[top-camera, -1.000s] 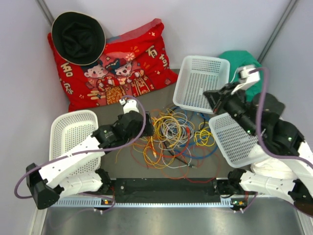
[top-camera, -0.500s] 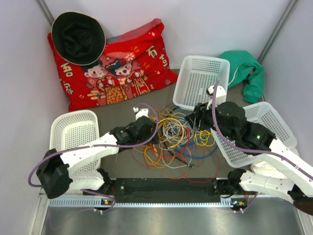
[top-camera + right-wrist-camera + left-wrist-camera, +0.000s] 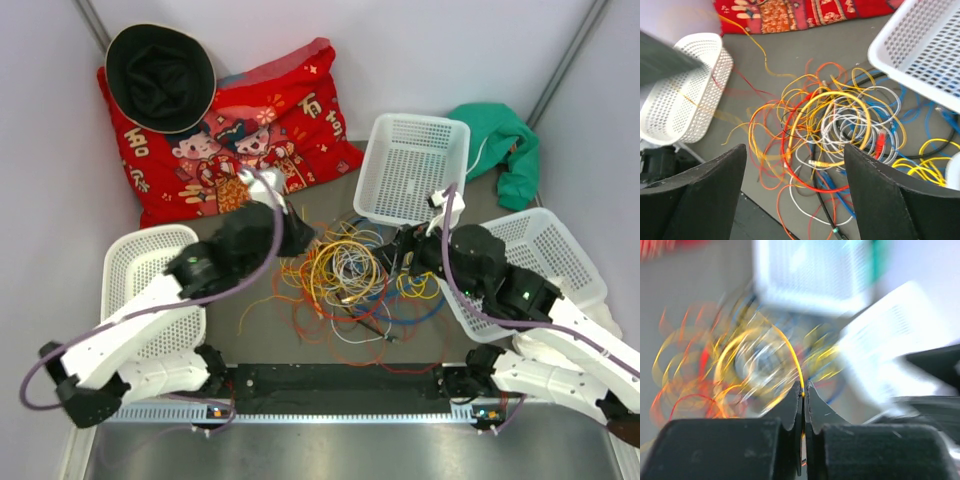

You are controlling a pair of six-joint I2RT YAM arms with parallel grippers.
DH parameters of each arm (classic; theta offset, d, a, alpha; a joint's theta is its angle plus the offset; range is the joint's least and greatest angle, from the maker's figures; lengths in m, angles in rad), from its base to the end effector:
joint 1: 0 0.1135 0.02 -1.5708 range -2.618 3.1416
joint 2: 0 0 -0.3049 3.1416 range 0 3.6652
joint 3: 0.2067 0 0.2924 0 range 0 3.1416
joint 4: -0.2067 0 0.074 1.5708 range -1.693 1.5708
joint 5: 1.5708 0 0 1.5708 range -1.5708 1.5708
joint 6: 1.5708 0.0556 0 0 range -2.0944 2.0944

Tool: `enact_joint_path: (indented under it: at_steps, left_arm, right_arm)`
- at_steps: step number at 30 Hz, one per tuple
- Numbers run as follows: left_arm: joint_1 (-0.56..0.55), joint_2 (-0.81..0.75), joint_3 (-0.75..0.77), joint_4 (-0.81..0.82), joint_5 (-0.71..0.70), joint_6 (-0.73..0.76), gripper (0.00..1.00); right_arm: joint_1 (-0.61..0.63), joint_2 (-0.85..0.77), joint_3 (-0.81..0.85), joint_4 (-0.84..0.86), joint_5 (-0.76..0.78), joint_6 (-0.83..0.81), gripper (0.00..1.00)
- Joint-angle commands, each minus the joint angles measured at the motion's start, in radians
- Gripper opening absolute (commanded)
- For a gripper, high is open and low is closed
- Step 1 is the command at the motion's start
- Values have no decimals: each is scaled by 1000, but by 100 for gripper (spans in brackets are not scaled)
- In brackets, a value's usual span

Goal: Untangle the cables

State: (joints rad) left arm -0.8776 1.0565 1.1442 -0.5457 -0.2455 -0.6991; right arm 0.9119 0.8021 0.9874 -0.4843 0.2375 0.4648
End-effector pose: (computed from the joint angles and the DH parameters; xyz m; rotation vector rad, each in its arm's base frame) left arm 0.1795 -0.1949 0.4072 0.0266 2.0961 -0.7401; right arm 0.1332 0.1506 0.4067 -0.2606 1.9084 0.7229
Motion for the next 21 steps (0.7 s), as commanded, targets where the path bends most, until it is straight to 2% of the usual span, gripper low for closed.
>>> enact_joint_path:
  at_steps: [1,2,5,11,21]
  left_arm:
    - [2,-44,198,1,29,52,0]
    - [2,-32,263,-23,35,55,0]
    - [2,22,336,-34,74,64,0]
    - [2,66,350,10,132,35,0]
    - [2,96,370,10,137,29,0]
  right_arm:
    - [-5,-90,-101,272,-136,8,82]
    - [-5,-92,-105,295,-209,5,82]
    - [-5,-69,-86,328,-288,-6,82]
    - [1,-18,-85,504,-397,-6,82]
    - [85,212,-6,582,-408,-77,80]
